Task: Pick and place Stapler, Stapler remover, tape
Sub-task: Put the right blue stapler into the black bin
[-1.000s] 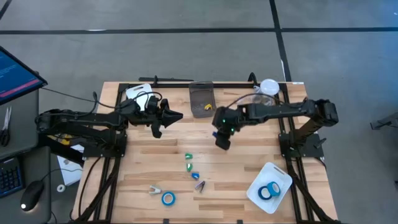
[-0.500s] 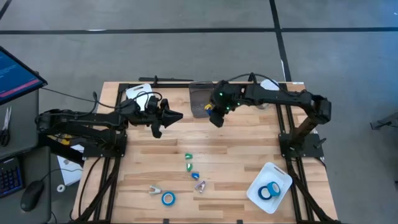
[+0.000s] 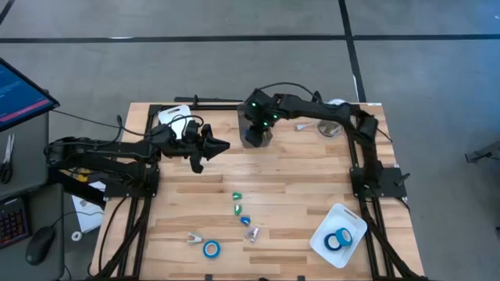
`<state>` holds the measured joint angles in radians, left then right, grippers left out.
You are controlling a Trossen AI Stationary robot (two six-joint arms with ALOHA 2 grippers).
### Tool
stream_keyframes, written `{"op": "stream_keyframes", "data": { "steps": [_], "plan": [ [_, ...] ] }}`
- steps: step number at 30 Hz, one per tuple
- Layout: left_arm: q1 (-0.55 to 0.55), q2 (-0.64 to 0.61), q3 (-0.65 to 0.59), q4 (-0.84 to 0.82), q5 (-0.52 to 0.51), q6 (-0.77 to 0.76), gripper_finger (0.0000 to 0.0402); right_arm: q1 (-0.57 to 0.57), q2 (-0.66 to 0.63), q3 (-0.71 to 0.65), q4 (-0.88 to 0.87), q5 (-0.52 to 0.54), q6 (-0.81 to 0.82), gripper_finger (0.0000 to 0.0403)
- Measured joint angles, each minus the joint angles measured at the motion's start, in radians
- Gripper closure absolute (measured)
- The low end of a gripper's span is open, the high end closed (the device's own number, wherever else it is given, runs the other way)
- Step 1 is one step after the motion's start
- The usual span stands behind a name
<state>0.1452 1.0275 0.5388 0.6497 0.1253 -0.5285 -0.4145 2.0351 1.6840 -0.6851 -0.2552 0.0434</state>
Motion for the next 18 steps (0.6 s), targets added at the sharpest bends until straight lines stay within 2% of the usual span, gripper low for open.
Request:
{"op": "stream_keyframes", "data": {
  "steps": [10,18],
  "plan": [
    [0.0,0.0,0.0,0.001,0.0,0.0,0.0363,-0.063,0.146,0.166,-0.102,-0.034,-0.009,0.0351],
    [0.0,0.0,0.0,0.0,0.0,0.0,0.0363,-0.075,0.165,0.177,-0.148,-0.035,-0.017,0.0351]
  ]
}}
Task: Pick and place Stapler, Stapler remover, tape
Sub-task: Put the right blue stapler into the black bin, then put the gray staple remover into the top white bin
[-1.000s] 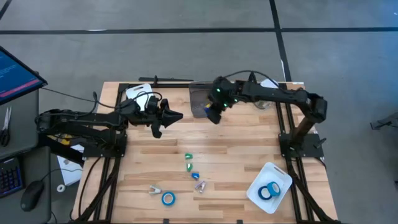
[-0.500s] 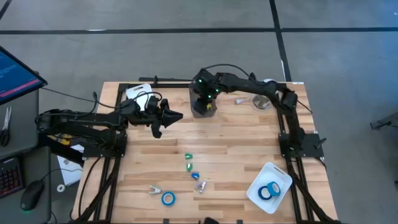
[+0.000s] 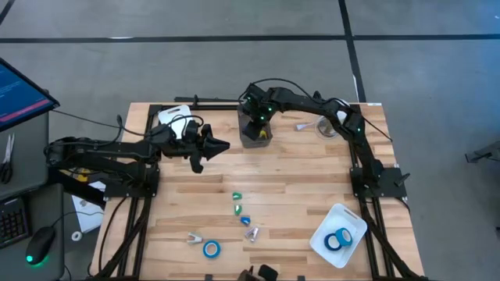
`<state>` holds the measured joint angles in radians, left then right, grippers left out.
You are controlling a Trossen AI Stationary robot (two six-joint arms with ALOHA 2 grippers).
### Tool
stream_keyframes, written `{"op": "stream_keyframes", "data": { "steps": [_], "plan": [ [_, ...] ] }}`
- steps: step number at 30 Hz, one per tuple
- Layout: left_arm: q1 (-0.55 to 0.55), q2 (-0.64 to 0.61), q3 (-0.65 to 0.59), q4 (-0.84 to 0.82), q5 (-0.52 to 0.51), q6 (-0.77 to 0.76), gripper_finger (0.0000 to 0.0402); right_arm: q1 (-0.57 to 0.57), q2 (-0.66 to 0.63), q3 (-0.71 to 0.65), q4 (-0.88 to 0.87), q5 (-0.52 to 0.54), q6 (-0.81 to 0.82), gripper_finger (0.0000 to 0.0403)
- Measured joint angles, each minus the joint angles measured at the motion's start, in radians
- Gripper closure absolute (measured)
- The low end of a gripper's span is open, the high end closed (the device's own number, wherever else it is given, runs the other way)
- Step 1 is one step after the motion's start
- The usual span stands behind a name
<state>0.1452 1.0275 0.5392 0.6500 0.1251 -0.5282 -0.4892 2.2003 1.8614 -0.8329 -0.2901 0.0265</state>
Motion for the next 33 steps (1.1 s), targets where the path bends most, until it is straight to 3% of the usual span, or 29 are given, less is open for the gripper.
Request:
{"op": "stream_keyframes", "data": {
  "steps": [18,33],
  "plan": [
    [0.0,0.0,0.0,-0.002,0.0,0.0,0.0363,-0.011,0.0,0.0,-0.082,0.003,0.024,0.035],
    [0.0,0.0,0.0,-0.004,0.0,0.0,0.0363,-0.01,0.0,0.0,-0.038,0.003,-0.011,0.0288]
  ]
}}
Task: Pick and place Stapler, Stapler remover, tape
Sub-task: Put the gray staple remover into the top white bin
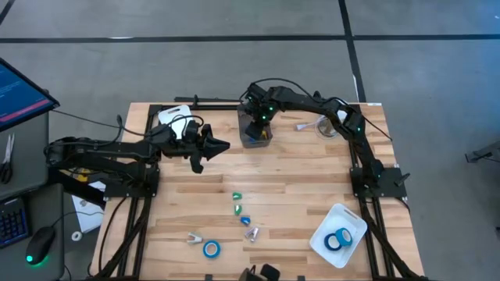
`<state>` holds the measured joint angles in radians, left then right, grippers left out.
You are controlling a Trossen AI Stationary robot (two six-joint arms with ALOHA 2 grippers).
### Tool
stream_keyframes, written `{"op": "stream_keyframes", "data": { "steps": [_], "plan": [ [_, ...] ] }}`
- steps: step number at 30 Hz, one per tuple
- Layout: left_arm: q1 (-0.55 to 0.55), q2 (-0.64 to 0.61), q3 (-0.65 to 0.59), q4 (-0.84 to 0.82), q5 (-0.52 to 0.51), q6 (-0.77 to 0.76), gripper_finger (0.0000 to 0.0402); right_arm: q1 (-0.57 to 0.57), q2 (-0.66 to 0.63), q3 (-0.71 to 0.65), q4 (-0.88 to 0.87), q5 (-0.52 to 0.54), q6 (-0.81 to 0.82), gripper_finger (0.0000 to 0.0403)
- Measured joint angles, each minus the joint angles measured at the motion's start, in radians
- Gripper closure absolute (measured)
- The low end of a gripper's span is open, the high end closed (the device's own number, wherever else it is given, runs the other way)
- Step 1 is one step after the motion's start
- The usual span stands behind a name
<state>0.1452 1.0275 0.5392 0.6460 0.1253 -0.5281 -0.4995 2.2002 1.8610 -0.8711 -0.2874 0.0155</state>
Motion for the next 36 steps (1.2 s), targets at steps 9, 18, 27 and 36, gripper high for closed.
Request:
{"op": "stream_keyframes", "data": {
  "steps": [9,18,27,36],
  "plan": [
    [0.0,0.0,0.0,-0.002,0.0,0.0,0.0363,0.0,-0.007,0.004,0.041,0.0,-0.004,0.0282],
    [0.0,0.0,0.0,-0.003,0.0,0.0,0.0363,0.022,-0.045,0.101,-0.066,0.001,-0.124,0.0285],
    [0.0,0.0,0.0,-0.003,0.0,0.003,0.0363,0.031,-0.135,0.11,-0.118,0.026,-0.172,0.0285],
    [0.0,0.0,0.0,-0.022,0.0,0.033,0.0363,0.071,-0.207,0.098,-0.18,0.028,-0.182,0.0285]
  ]
}}
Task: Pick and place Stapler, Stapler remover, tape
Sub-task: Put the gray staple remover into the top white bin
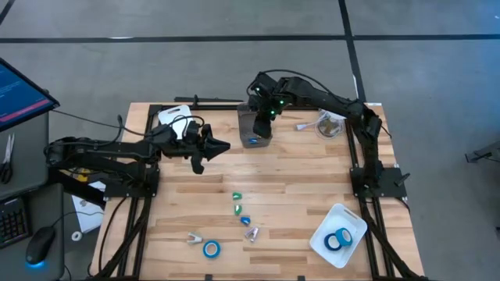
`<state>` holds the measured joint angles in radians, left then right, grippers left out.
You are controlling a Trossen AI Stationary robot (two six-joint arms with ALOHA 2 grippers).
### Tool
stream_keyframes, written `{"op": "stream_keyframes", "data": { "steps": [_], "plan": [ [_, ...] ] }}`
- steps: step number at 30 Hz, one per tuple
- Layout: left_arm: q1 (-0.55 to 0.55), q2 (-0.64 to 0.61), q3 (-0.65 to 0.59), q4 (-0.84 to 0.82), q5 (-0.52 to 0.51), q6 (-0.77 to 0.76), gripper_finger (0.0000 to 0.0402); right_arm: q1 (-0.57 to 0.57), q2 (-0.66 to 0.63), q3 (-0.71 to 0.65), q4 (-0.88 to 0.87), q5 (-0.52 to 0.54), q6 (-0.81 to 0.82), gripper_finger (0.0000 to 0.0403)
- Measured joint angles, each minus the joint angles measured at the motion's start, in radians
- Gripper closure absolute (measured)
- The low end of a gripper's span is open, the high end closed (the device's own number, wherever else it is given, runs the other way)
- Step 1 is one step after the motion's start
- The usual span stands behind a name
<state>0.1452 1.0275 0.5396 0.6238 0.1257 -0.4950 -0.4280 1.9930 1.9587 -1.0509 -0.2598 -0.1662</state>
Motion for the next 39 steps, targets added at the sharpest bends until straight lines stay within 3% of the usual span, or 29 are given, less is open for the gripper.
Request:
{"op": "stream_keyframes", "data": {
  "steps": [6,20,27,39],
  "plan": [
    [0.0,-0.013,0.001,-0.005,0.003,0.0,0.0363,0.033,-0.007,0.0,-0.026,0.058,-0.021,0.0285],
    [0.0,-0.116,0.001,-0.03,0.037,0.0,0.0363,0.132,-0.007,0.0,-0.147,0.053,-0.009,0.0285],
    [0.0,-0.158,0.0,-0.133,0.039,0.0,0.0363,0.202,-0.007,0.0,-0.148,0.052,0.002,0.0285],
    [0.0,-0.16,0.0,-0.139,0.063,0.001,0.0363,0.253,-0.023,-0.002,-0.192,0.061,0.056,0.0285]
  ]
}}
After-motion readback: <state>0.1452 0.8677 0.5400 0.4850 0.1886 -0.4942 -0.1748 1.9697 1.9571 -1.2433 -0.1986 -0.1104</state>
